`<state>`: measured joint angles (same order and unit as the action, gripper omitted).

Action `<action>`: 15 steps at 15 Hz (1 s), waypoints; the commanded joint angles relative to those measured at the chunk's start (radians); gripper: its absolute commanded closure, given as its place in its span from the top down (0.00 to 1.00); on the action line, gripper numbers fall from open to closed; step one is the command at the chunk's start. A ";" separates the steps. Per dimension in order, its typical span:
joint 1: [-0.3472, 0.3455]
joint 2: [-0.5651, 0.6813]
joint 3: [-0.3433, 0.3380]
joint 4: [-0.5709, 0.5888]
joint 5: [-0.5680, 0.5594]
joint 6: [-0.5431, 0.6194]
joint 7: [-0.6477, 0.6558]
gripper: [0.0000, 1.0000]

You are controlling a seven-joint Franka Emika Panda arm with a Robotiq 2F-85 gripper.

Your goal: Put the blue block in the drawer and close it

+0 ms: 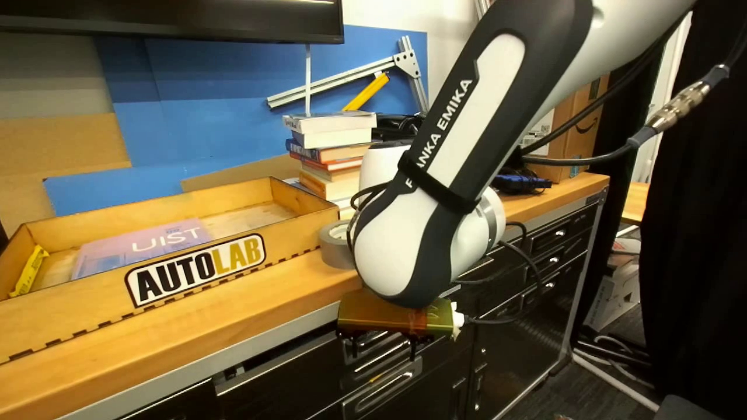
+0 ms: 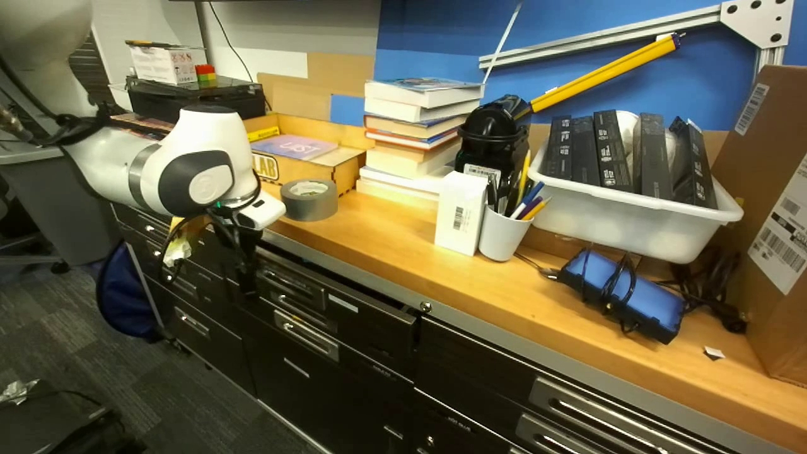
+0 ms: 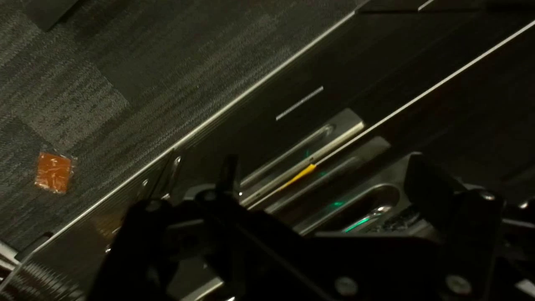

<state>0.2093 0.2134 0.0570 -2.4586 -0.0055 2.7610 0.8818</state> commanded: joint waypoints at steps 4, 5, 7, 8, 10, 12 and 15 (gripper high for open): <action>0.312 0.125 -0.327 0.089 -0.288 0.152 0.478 1.00; 0.375 0.119 -0.379 0.084 -0.320 0.148 0.545 1.00; 0.505 0.118 -0.491 0.081 -0.385 0.132 0.680 1.00; 0.573 0.117 -0.548 0.076 -0.415 0.125 0.750 1.00; 0.717 0.092 -0.663 0.054 -0.507 0.091 0.889 1.00; 0.766 0.009 -0.670 -0.002 -0.608 0.056 0.915 1.00; 0.827 -0.132 -0.673 -0.055 -0.736 0.006 0.869 1.00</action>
<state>0.9772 0.2413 -0.5941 -2.4527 -0.6393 2.8323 1.7737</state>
